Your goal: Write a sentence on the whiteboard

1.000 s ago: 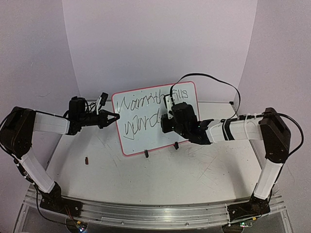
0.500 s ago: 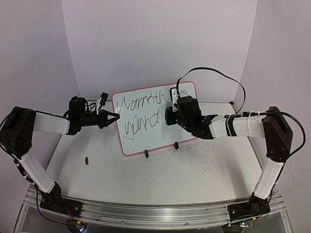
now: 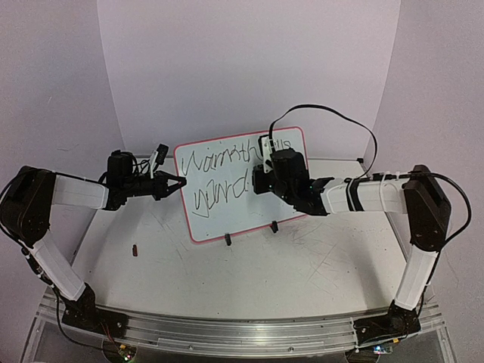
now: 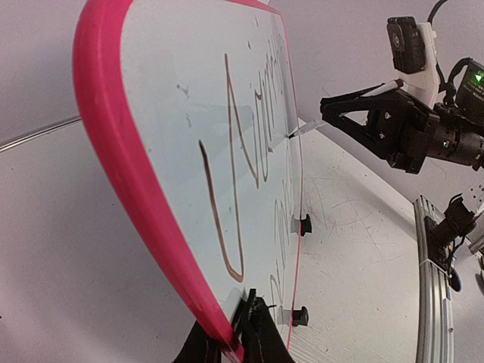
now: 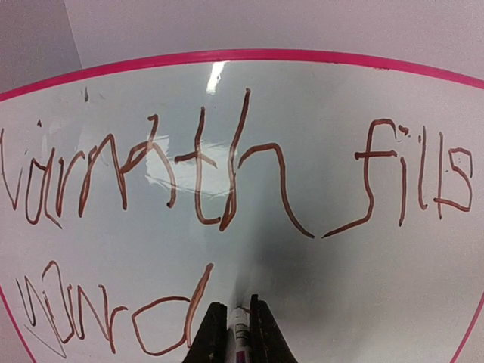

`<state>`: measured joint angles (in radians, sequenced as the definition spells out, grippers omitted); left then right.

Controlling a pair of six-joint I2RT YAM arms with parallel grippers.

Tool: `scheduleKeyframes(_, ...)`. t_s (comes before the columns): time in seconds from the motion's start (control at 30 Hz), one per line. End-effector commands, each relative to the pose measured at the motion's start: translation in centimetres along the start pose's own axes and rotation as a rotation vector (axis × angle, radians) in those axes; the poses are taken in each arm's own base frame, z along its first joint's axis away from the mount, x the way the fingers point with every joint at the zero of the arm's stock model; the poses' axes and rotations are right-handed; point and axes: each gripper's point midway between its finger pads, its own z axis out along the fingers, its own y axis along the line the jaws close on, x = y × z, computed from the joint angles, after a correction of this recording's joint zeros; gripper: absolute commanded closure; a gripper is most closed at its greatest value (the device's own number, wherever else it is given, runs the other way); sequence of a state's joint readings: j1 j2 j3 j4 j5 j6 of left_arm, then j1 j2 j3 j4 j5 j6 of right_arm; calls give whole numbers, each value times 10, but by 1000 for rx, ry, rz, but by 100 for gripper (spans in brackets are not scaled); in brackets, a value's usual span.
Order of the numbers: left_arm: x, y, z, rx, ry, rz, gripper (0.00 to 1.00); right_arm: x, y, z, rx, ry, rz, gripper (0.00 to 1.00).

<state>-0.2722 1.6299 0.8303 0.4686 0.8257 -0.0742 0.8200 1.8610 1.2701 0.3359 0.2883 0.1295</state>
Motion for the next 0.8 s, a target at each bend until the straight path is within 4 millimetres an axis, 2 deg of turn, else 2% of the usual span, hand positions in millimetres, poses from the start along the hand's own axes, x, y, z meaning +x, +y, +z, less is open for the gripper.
scheduleKeyframes(0.0, 20, 32, 3, -156, 61, 91, 100, -4, 16, 1, -51, -11, 18, 100)
scheduleKeyframes(0.23, 20, 33, 3, -156, 62, 90, 100, 21, 13, -3, -46, 42, 28, 100)
scheduleKeyframes(0.43, 20, 32, 3, -155, 62, 90, 100, 30, 6, -6, -22, 59, 26, 100)
scheduleKeyframes(0.57, 20, 32, 3, -155, 62, 90, 100, 26, -4, -6, 11, 49, 25, 100)
scheduleKeyframes(0.77, 20, 33, 3, -157, 64, 90, 100, 6, -21, -6, 73, 7, 26, 100)
